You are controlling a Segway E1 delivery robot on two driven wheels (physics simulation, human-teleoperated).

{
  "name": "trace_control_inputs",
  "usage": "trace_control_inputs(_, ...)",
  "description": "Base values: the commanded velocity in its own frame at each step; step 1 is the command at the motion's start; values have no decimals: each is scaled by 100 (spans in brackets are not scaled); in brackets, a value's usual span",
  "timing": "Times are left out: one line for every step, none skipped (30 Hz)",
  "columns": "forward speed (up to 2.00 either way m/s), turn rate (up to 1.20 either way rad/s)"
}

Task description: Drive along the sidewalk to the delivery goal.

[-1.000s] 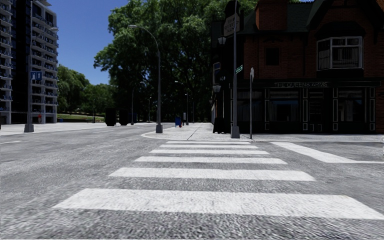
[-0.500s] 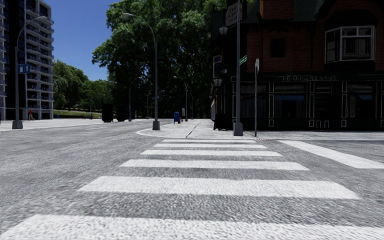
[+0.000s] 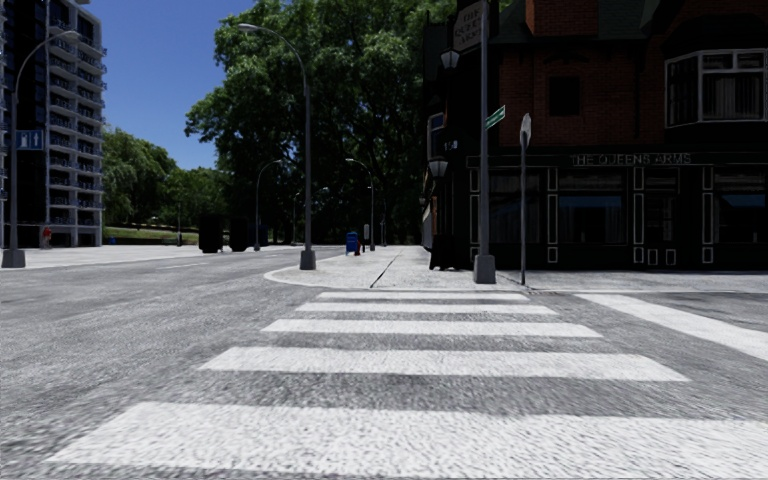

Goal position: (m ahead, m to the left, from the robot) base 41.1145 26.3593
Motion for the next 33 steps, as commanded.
trace_control_inputs(131, 0)
trace_control_inputs(131, 0)
trace_control_inputs(131, 0)
trace_control_inputs(132, 0)
trace_control_inputs(132, 0)
trace_control_inputs(135, 0)
trace_control_inputs(144, 0)
trace_control_inputs(160, 0)
trace_control_inputs(160, 0)
trace_control_inputs(176, 0)
trace_control_inputs(188, 0)
trace_control_inputs(188, 0)
trace_control_inputs(200, 0)
trace_control_inputs(200, 0)
trace_control_inputs(200, 0)
trace_control_inputs(200, 0)
trace_control_inputs(200, 0)
trace_control_inputs(200, 0)
trace_control_inputs(200, 0)
trace_control_inputs(200, 0)
trace_control_inputs(200, 0)
trace_control_inputs(200, 0)
trace_control_inputs(200, 0)
trace_control_inputs(200, 0)
trace_control_inputs(200, 0)
trace_control_inputs(200, 0)
trace_control_inputs(200, 0)
trace_control_inputs(200, 0)
trace_control_inputs(200, 0)
trace_control_inputs(200, 0)
trace_control_inputs(200, 0)
trace_control_inputs(200, 0)
trace_control_inputs(200, 0)
